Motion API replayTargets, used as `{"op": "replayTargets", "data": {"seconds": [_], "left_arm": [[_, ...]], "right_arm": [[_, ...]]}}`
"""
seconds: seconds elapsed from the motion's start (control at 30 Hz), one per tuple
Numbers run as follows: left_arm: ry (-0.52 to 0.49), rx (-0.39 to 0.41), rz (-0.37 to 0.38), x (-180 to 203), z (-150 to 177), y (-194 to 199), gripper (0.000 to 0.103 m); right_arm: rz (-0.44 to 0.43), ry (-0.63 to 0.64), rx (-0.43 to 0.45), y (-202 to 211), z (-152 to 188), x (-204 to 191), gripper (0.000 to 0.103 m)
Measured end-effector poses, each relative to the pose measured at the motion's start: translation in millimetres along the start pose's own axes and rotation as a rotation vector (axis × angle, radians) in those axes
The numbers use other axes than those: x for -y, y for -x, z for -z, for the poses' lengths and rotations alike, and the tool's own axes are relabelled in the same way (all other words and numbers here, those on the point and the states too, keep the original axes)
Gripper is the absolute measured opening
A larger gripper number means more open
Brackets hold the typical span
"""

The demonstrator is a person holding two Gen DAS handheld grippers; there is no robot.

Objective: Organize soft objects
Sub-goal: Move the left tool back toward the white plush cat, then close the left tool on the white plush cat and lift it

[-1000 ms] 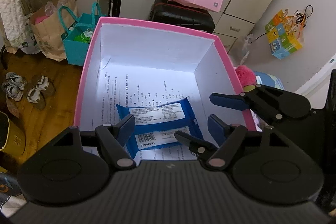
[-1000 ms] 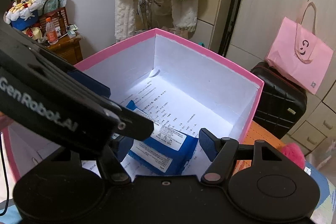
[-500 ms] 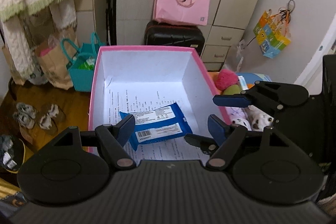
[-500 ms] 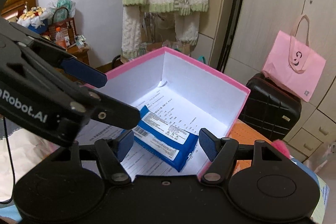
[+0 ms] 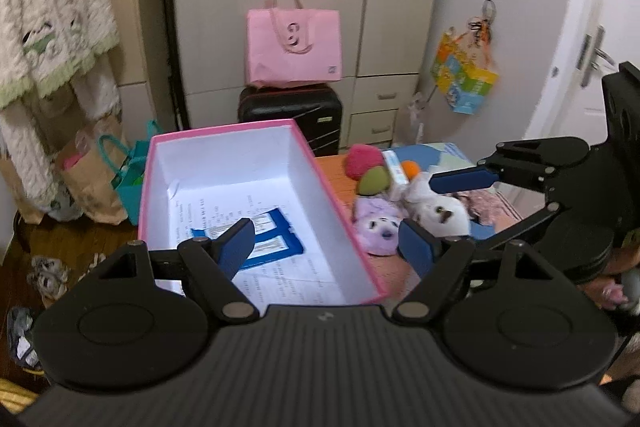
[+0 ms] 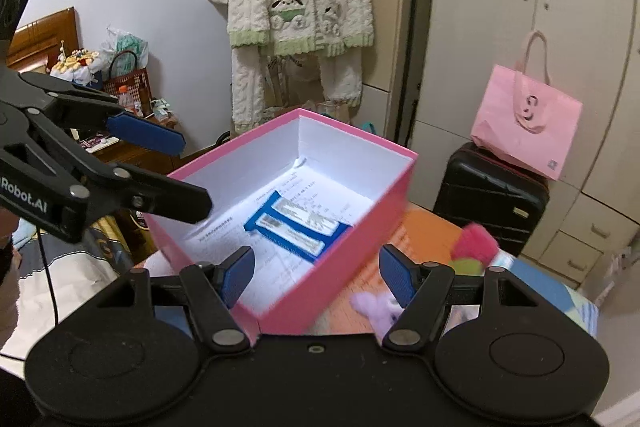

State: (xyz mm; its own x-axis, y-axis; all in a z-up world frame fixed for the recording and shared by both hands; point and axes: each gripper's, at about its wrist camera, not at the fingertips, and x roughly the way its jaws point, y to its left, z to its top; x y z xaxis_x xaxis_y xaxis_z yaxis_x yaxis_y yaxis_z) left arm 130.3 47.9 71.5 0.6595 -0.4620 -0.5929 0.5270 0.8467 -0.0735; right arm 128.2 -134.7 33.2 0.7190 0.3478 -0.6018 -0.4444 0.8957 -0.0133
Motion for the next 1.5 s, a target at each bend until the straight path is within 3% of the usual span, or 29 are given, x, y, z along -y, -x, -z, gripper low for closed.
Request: {"op": "replayTargets", "data": {"seconds": [0.4, 0.67, 1.03, 1.3, 1.5], "left_arm": [[-0.088, -0.062, 0.081, 60.0, 11.7, 9.1, 0.079], [-0.12, -0.118, 0.116, 91.4, 15.2, -11.6, 0.079], [-0.144, -0.21, 0.191, 122.7, 15.9, -61.9, 0.079], [-0.085, -0.23, 0.195, 121.4, 19.7, -112.4, 0.079], [-0.09, -0.197, 0.196, 125.7, 21.6, -138.8, 0.079]], "right_arm": [[0.053, -0.058, 0.012, 67.5, 55.5, 33.8, 0.074], [0.046, -0.096, 0.0, 77.4, 87.9, 52.8, 0.075], [-0.025, -0.105, 0.001, 50.8, 122.9, 77.2, 0.075], [0.07, -0.032, 0.032, 10.3, 141.1, 86.5, 0.075], [0.129, 0.0, 0.047, -21.5, 150.0, 94.2, 0.075]]}}
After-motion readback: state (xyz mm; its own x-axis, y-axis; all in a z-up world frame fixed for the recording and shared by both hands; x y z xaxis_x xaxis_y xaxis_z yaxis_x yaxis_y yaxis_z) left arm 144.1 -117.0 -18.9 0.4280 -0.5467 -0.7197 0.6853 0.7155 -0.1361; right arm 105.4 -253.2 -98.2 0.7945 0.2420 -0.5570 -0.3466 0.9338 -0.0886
